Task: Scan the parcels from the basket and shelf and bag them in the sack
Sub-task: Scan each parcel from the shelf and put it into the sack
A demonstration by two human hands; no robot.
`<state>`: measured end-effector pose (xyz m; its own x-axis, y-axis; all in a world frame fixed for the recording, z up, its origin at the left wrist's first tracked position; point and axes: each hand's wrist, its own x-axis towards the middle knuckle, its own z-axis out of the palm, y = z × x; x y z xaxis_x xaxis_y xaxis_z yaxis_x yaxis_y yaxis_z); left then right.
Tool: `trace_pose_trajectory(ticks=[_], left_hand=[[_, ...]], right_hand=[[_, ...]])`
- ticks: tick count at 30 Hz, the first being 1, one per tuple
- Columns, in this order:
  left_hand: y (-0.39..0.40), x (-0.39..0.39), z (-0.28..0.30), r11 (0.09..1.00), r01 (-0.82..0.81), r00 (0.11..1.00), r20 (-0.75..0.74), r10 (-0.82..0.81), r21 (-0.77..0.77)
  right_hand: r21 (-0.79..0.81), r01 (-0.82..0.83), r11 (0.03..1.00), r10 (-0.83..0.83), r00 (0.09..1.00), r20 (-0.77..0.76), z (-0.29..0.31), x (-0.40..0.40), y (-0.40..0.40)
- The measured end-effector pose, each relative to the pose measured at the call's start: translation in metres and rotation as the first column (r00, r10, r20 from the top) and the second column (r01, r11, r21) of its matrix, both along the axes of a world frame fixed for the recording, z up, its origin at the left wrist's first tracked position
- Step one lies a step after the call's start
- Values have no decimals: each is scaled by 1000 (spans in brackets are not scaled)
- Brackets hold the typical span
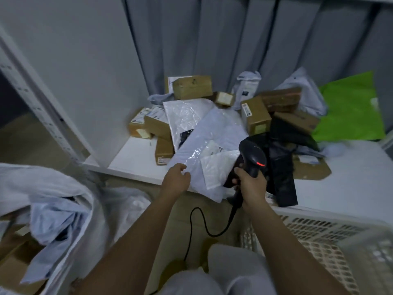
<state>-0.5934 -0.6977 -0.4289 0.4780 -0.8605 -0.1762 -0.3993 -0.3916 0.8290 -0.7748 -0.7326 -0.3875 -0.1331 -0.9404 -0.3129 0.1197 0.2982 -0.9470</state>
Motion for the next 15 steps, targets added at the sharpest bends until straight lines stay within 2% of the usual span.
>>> trace_pose_trajectory(ticks=[5, 8, 12, 15], left_hand=[[-49, -19, -34, 991, 128, 987, 98, -130, 31], [-76, -30, -54, 995, 63, 991, 111, -71, 73], [-103, -45, -71, 981, -54, 998, 21, 51, 184], [-113, -50, -83, 980, -135, 986, -74, 146, 144]], right_hand=[[36, 83, 996, -85, 995, 51, -29, -6, -23], [44, 94, 995, -97, 994, 58, -35, 1, -36], [38, 72, 997, -74, 995, 59, -38, 12, -49], [20, 58, 998, -58, 998, 18, -39, 9, -53]])
